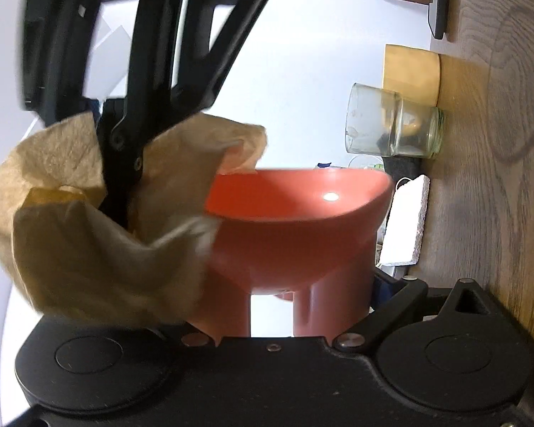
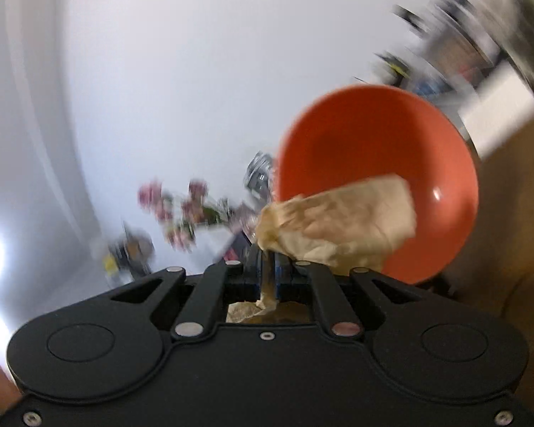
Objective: Clean bowl
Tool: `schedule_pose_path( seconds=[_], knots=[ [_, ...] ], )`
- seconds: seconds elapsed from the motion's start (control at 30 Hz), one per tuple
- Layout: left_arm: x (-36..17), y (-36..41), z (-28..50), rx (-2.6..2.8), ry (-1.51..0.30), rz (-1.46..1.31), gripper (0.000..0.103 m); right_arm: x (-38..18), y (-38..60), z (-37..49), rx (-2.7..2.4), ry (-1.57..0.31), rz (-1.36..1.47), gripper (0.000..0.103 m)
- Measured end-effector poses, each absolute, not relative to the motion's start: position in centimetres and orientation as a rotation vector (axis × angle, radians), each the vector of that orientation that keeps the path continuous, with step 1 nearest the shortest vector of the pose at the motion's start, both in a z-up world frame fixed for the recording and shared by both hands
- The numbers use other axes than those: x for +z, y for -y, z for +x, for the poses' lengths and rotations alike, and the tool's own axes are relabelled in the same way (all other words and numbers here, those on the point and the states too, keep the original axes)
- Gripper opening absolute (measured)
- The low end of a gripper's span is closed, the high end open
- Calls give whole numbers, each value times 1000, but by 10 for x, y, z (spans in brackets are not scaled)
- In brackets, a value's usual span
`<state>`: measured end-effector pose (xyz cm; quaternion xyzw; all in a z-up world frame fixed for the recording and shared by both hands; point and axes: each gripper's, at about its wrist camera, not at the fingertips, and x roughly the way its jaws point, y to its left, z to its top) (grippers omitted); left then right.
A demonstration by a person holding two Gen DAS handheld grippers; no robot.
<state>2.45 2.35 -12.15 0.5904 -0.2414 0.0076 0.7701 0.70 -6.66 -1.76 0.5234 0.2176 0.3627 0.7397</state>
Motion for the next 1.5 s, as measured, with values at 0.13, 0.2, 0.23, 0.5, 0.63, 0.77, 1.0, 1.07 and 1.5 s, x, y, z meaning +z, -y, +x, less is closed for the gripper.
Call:
schedule_pose_path(
  seconds=[0.13, 0.2, 0.23, 0.5, 0.63, 0.77, 1.0, 1.07, 1.5],
  knots=[
    [-120, -23, 26, 17, 525, 1282, 96, -22, 79, 20, 786, -481, 1386, 7],
    [-120, -25, 24, 16, 525, 1282, 96, -22, 85, 25, 745, -463, 1486, 7],
    [-121, -26, 23, 16, 525, 1281, 96, -23, 87, 29, 718, -455, 1544, 7],
    [-122, -32, 16, 17, 525, 1281, 96, -29, 101, 55, 560, -434, 1712, 5],
    [-122, -31, 17, 16, 525, 1281, 96, -36, 107, 74, 455, -407, 1755, 5],
    [-122, -31, 17, 14, 526, 1281, 96, -50, 118, 84, 345, -405, 1797, 6],
    [-122, -32, 17, 14, 527, 1281, 96, -80, 115, 99, 210, -448, 1813, 6],
    [-122, -32, 17, 14, 527, 1281, 96, -91, 111, 101, 168, -480, 1812, 7],
    [-123, -31, 18, 14, 527, 1280, 96, -115, 70, 93, 135, -698, 1665, 7]
  ],
)
